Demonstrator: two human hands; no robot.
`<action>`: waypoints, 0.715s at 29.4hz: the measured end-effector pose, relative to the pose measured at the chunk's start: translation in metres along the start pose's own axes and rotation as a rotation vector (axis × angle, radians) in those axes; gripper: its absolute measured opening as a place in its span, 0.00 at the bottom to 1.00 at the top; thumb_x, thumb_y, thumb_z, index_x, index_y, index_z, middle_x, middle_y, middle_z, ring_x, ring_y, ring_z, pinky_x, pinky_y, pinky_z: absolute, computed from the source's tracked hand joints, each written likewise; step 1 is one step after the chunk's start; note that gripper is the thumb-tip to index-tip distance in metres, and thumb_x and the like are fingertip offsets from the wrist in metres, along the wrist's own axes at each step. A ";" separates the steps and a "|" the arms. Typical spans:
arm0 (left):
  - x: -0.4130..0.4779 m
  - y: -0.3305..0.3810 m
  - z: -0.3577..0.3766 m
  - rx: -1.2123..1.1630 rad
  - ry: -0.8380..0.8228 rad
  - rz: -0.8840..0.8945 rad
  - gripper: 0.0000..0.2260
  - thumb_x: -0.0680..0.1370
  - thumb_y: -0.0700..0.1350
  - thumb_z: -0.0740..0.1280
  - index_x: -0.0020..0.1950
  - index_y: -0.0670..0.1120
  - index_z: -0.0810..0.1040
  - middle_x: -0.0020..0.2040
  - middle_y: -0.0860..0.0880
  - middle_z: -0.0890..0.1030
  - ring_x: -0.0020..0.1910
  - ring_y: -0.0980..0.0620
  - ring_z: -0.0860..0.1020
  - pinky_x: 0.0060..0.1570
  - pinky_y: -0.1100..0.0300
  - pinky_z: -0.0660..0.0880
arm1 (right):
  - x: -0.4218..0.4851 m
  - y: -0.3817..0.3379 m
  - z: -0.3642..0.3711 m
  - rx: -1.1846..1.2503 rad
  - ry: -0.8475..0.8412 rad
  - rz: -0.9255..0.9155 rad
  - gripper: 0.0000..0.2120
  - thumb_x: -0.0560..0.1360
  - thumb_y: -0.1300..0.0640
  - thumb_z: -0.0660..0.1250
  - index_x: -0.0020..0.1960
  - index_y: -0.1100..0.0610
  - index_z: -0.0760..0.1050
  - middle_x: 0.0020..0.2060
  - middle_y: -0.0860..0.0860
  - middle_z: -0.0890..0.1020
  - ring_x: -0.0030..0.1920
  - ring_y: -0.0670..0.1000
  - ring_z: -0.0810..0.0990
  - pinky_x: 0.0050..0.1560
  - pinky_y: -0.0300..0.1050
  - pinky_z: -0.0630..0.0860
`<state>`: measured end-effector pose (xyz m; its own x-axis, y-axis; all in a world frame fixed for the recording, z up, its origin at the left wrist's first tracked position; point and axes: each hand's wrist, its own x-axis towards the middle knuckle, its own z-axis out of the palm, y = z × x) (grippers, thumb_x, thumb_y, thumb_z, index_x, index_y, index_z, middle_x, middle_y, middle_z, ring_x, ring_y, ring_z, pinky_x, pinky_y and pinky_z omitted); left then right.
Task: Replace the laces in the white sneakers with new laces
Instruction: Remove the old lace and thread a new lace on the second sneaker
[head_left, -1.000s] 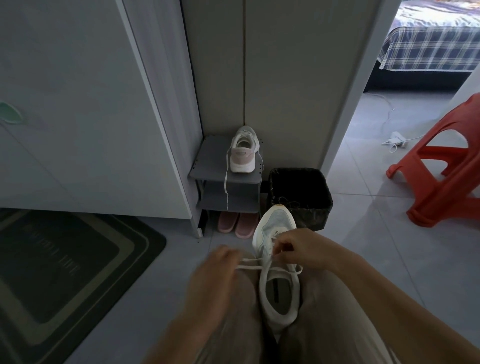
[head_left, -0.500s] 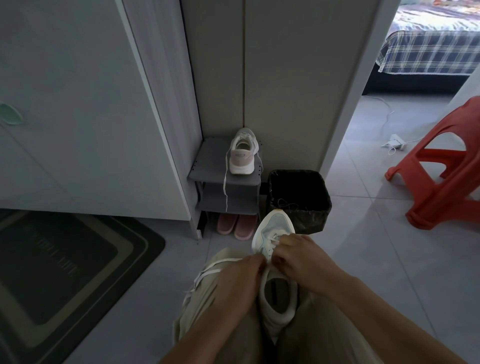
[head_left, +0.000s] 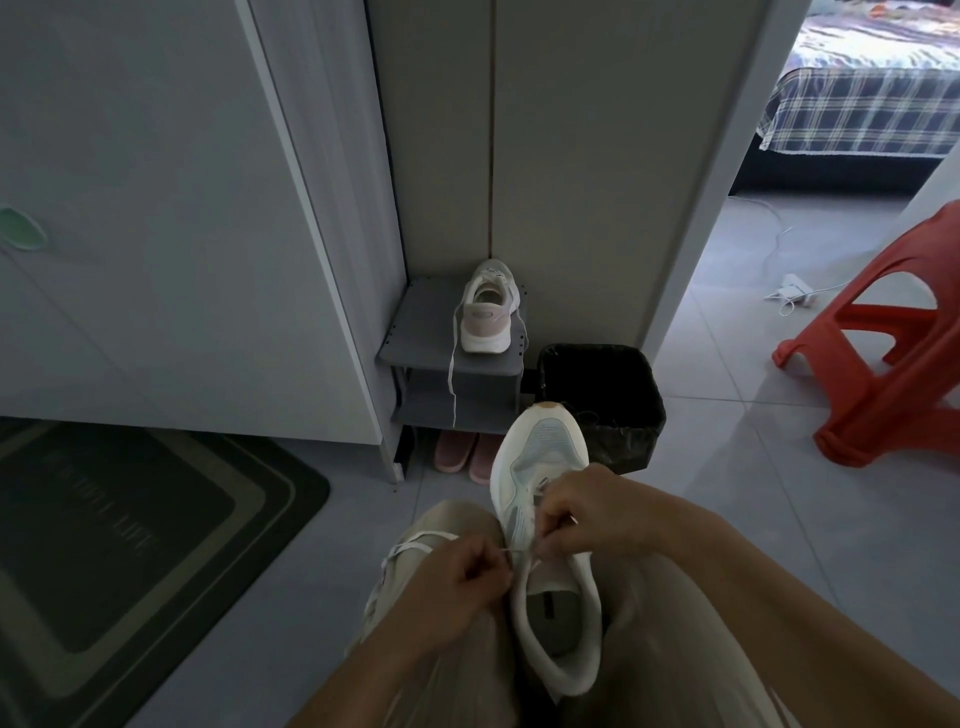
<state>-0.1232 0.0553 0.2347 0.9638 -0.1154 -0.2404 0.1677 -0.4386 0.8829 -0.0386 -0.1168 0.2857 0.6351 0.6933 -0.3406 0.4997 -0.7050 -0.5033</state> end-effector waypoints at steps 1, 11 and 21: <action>-0.004 0.000 -0.002 -0.147 0.016 -0.069 0.10 0.75 0.36 0.65 0.34 0.46 0.72 0.28 0.55 0.71 0.24 0.65 0.68 0.28 0.70 0.66 | 0.000 -0.002 -0.001 -0.018 -0.012 -0.011 0.10 0.73 0.49 0.67 0.48 0.54 0.81 0.33 0.37 0.73 0.38 0.37 0.72 0.42 0.28 0.60; 0.005 -0.007 0.001 0.596 0.099 0.336 0.17 0.75 0.48 0.62 0.63 0.60 0.70 0.52 0.60 0.76 0.48 0.60 0.77 0.49 0.63 0.74 | 0.002 -0.003 0.004 -0.153 -0.014 0.064 0.13 0.76 0.50 0.63 0.51 0.57 0.81 0.47 0.50 0.81 0.44 0.46 0.75 0.54 0.45 0.72; 0.010 -0.015 0.010 0.811 0.193 0.705 0.08 0.70 0.47 0.61 0.45 0.52 0.77 0.39 0.55 0.80 0.33 0.57 0.78 0.29 0.64 0.74 | -0.011 0.005 0.019 -0.133 0.146 -0.001 0.08 0.73 0.51 0.65 0.48 0.50 0.81 0.44 0.44 0.75 0.46 0.42 0.71 0.59 0.46 0.69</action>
<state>-0.1178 0.0518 0.2151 0.8180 -0.4602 0.3451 -0.5530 -0.7943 0.2515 -0.0545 -0.1254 0.2718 0.7085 0.6719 -0.2160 0.5677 -0.7244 -0.3912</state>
